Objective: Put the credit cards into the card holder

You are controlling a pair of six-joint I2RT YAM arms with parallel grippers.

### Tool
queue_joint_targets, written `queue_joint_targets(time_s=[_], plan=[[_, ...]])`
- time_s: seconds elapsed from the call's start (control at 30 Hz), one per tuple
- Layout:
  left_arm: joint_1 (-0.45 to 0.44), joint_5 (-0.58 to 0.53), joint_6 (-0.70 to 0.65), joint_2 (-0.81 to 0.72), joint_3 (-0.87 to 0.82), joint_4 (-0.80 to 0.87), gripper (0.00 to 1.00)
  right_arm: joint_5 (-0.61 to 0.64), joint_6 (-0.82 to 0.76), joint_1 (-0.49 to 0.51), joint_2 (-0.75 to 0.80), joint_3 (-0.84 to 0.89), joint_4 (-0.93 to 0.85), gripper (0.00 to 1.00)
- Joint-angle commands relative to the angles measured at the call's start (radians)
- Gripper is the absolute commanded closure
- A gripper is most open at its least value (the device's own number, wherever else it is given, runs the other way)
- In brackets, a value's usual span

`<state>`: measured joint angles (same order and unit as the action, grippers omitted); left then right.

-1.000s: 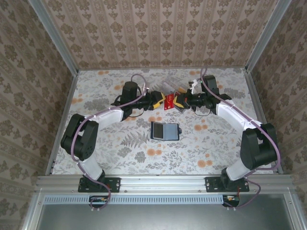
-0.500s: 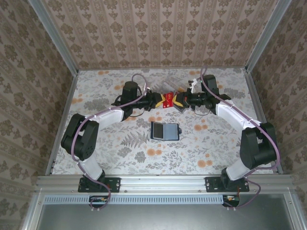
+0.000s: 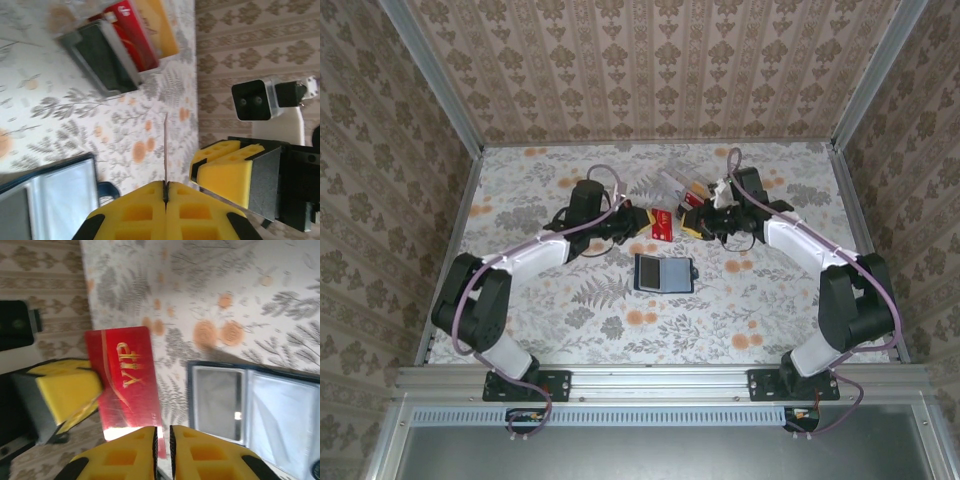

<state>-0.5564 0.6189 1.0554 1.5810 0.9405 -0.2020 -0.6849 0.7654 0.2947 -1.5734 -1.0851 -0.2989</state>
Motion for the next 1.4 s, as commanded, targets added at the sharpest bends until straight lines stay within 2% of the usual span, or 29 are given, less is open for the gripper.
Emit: queue_joint_targets(time_s=[0.0, 0.1, 0.27, 0.5, 0.7, 0.93, 1.23, 1.37], plan=[[-0.037, -0.136, -0.116, -0.057, -0.033, 0.177, 1.0, 0.196, -0.106, 0.081, 0.004, -0.024, -0.199, 0.87], [-0.077, -0.192, -0.134, -0.068, -0.053, 0.22, 1.0, 0.291, -0.111, 0.161, -0.044, -0.034, -0.233, 0.92], [-0.122, -0.262, -0.134, -0.073, -0.087, 0.245, 1.0, 0.447, -0.079, 0.244, -0.112, -0.057, -0.289, 0.94], [-0.136, -0.252, -0.14, -0.029, -0.092, 0.208, 1.0, 0.597, -0.094, 0.25, -0.165, -0.06, -0.385, 0.96], [-0.144, -0.245, -0.141, 0.016, -0.078, 0.194, 1.0, 0.671, -0.114, 0.243, -0.164, -0.055, -0.425, 0.95], [-0.148, -0.245, -0.141, 0.04, -0.087, 0.171, 1.0, 0.653, -0.118, 0.226, -0.194, -0.037, -0.4, 0.96], [-0.157, -0.223, -0.094, 0.077, -0.136, 0.063, 1.0, 0.623, -0.109, 0.216, -0.236, 0.014, -0.345, 0.99], [-0.163, -0.248, -0.075, 0.075, -0.153, 0.078, 1.0, 0.622, -0.104, 0.216, -0.237, 0.033, -0.331, 1.0]])
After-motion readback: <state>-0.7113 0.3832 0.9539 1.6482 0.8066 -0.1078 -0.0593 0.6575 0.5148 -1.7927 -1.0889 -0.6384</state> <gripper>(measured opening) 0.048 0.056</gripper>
